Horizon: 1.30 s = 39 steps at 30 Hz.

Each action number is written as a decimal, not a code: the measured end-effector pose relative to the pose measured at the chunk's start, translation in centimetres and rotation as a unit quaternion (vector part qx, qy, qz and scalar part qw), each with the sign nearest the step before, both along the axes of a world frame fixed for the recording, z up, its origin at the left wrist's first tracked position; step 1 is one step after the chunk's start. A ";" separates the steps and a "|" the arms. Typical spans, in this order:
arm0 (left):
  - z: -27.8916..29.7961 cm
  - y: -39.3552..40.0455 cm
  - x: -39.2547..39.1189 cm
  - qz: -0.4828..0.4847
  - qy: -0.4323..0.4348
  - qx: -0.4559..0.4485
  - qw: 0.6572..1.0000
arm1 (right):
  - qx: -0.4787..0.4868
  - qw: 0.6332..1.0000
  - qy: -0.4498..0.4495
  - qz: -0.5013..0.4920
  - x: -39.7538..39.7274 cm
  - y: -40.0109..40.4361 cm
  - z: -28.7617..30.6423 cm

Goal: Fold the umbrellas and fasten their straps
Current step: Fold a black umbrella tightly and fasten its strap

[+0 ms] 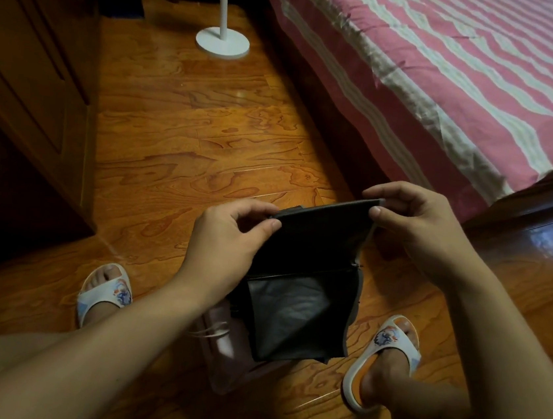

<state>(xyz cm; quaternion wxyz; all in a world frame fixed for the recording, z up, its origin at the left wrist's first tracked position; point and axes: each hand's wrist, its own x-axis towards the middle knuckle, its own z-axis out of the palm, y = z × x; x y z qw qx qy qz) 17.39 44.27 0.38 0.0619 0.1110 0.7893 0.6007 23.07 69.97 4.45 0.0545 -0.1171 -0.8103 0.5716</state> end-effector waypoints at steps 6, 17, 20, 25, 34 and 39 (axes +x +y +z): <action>-0.3 -0.3 0.1 -0.006 0.085 -0.049 0.995 | -0.001 1.000 -0.002 -0.004 0.1 0.3 0.0; -0.8 -0.3 0.1 -0.058 0.070 -0.022 0.996 | 0.087 0.993 0.000 0.075 1.1 0.5 0.4; -0.7 -1.2 0.6 -0.157 0.067 -0.027 0.985 | 0.238 0.965 0.016 0.110 2.9 0.5 -0.3; -3.7 -3.3 2.6 -0.364 0.158 -0.114 0.911 | 0.321 0.920 -0.012 0.224 9.0 0.5 -3.8; -12.2 -4.6 6.1 -0.497 0.285 -0.370 0.731 | 0.478 0.818 -0.027 0.318 8.1 -4.1 -10.1; -11.0 -4.1 5.6 -0.501 0.234 -0.362 0.751 | 0.346 0.922 -0.171 0.023 -4.7 -4.0 -7.7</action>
